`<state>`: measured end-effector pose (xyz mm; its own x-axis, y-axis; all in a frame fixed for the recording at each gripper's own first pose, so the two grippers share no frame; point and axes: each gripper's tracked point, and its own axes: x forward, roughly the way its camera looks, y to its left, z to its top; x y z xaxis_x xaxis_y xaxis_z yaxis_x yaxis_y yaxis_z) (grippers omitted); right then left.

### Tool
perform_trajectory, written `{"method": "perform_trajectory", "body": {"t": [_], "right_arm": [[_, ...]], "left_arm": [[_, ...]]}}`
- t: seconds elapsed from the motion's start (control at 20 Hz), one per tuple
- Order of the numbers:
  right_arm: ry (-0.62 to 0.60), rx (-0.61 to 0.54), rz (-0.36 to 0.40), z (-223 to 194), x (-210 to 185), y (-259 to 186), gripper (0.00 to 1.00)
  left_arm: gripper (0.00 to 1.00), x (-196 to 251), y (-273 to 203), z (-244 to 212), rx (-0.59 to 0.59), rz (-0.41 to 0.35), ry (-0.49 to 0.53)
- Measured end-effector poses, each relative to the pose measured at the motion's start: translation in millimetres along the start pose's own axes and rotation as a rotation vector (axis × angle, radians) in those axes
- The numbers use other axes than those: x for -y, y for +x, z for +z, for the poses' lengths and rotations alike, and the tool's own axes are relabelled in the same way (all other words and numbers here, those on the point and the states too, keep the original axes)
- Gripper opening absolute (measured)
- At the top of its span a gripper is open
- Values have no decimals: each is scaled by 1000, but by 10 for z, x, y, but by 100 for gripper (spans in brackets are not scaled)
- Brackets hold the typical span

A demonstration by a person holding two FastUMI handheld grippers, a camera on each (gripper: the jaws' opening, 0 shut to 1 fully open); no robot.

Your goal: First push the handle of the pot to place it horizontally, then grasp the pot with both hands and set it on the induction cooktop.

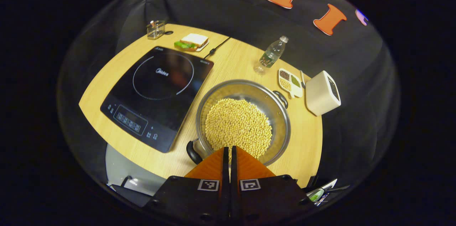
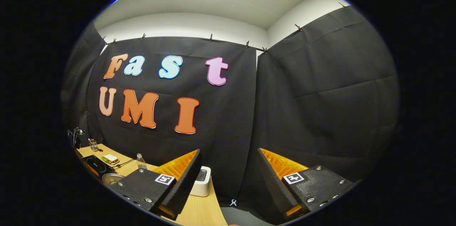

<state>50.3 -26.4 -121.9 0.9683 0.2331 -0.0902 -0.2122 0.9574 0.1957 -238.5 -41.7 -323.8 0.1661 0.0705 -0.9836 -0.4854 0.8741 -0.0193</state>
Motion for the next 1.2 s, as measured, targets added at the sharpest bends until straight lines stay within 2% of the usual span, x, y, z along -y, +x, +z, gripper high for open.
{"method": "perform_trajectory", "body": {"t": [0.2, 0.4, 0.65, 0.95, 1.05, 1.1, 1.2], "right_arm": [[19, -30, 2, -184, 79, -17, 95], [37, -68, -21, -325, 179, -59, 95], [23, -73, -61, -297, 207, -101, 95], [0, -86, -127, -249, 98, -183, 95], [-4, -88, -151, -225, 45, -207, 97], [-2, -91, -157, -215, 6, -206, 95], [1, -100, -160, -216, -98, -224, 97]], "left_arm": [[8, -178, 169, -427, -140, 29, -145], [8, -204, 300, -740, -256, 36, -222], [8, -222, 497, -962, -374, 60, -224], [8, -405, 727, -912, -418, 98, -169], [8, -420, 783, -921, -444, 99, -180], [11, -427, 795, -935, -459, 96, -194], [8, -482, 843, -941, -464, 111, -190]]}}
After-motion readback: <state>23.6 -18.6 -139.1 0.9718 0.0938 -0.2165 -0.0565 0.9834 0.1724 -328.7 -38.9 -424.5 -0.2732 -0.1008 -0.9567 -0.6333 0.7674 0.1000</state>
